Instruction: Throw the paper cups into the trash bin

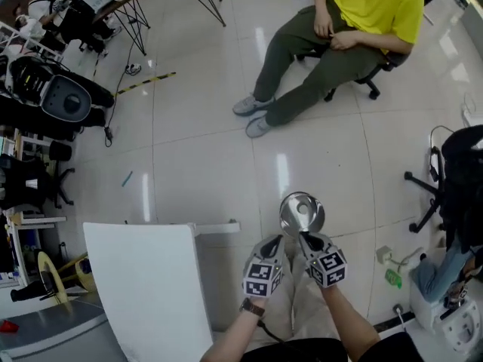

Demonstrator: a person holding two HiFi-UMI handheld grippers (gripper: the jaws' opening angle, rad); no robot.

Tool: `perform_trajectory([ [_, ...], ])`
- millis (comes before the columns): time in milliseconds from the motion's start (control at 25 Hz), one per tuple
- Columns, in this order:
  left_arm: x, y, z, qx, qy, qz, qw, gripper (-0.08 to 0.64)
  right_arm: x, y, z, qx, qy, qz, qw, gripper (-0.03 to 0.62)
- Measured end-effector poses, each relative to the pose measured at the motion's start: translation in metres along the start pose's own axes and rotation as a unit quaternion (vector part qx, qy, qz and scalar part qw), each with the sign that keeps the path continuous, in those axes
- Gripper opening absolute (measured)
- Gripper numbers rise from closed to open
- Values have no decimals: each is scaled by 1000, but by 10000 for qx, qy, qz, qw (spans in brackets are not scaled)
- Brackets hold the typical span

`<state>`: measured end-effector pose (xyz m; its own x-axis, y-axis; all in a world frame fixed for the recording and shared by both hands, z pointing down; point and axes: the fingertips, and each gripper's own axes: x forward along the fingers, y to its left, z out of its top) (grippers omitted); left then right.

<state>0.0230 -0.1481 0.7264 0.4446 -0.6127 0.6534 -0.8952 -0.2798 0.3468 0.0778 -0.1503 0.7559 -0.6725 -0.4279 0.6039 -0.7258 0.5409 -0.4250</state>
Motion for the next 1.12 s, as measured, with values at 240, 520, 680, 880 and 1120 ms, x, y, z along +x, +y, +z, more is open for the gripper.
perform_trajectory([
  [240,-79,-20,77,354,-666,114,9971,0,-66,37,81,-263,-707,57,9971,5],
  [520,-180,-41,166,491,-1645,166,9850,0,-148,116,227,-808,-2233,262,9710,5],
  [680,-247,-75,216,991,-2297,-121,9681,0,-201,176,280,-1401,-2782,449,9492,5],
  [880,-327,-112,248,1376,-2932,-62,9461,0,-260,225,294,-1809,-3068,719,9317,5],
  [1120,-402,-178,216,1473,-3312,333,9314,0,-339,282,273,-2200,-3287,1424,9073,5],
])
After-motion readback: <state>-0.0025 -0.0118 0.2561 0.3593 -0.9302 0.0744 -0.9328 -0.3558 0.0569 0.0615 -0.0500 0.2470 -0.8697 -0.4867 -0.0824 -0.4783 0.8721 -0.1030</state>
